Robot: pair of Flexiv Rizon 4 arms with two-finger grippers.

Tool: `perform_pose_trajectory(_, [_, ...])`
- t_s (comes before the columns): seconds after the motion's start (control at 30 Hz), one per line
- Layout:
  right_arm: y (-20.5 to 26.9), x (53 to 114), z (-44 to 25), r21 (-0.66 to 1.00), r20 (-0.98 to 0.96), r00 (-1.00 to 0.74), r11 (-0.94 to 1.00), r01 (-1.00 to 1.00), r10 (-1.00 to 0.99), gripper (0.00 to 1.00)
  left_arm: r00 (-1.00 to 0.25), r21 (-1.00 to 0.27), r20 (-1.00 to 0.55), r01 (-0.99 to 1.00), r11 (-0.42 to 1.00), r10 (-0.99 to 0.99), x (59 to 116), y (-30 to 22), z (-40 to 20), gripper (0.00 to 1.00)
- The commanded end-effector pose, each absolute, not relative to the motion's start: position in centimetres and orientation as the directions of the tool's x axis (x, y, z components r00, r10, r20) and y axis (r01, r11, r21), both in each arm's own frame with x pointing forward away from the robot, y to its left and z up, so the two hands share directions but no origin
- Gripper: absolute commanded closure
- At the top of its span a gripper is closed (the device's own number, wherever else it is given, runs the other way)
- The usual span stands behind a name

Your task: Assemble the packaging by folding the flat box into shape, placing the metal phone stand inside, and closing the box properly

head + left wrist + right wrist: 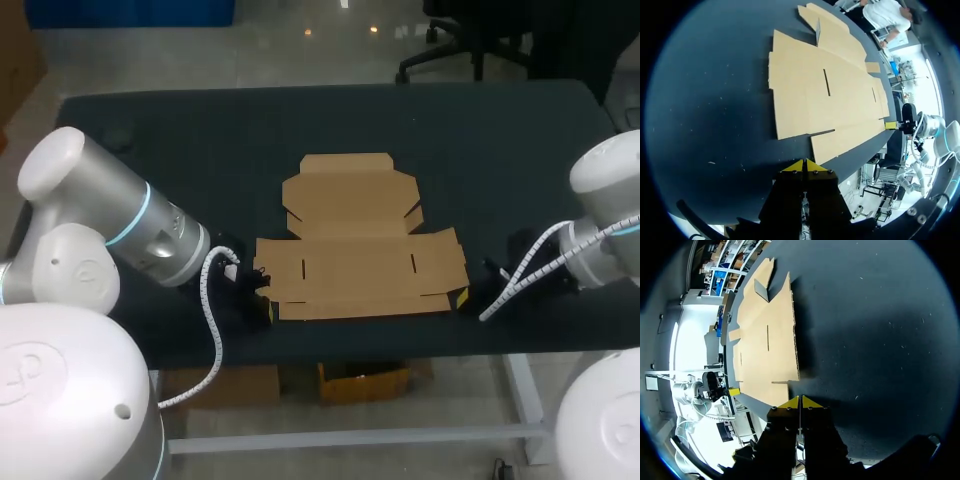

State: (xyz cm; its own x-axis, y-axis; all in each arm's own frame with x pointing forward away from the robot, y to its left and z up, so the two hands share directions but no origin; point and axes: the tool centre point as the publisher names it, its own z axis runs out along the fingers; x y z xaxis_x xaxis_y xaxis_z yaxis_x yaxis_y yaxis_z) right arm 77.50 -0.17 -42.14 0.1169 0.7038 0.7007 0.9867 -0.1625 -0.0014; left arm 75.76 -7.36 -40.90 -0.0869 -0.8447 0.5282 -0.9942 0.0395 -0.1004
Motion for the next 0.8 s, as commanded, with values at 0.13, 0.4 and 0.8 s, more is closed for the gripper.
perform_pose_trajectory(0.13, [-0.07, 77.89, -42.56, -0.01, 0.708, 0.116, -0.154, 0.988, 0.697, 1.0, -0.078, -0.094, 0.526, -0.995, 0.033, -0.847, 76.26, -7.68, -41.31, 1.0])
perform_pose_trajectory(0.4, [0.15, 78.04, -42.75, -0.016, 0.707, 0.12, -0.153, 0.988, 0.697, 1.0, -0.077, -0.084, 0.533, -0.996, 0.038, -0.843, 76.43, -8.04, -41.59, 1.0])
perform_pose_trajectory(0.8, [0.39, 78.12, -42.95, -0.023, 0.71, 0.12, -0.148, 0.989, 0.694, 1.0, -0.079, -0.078, 0.544, -0.996, 0.043, -0.835, 76.48, -8.29, -41.73, 1.0])
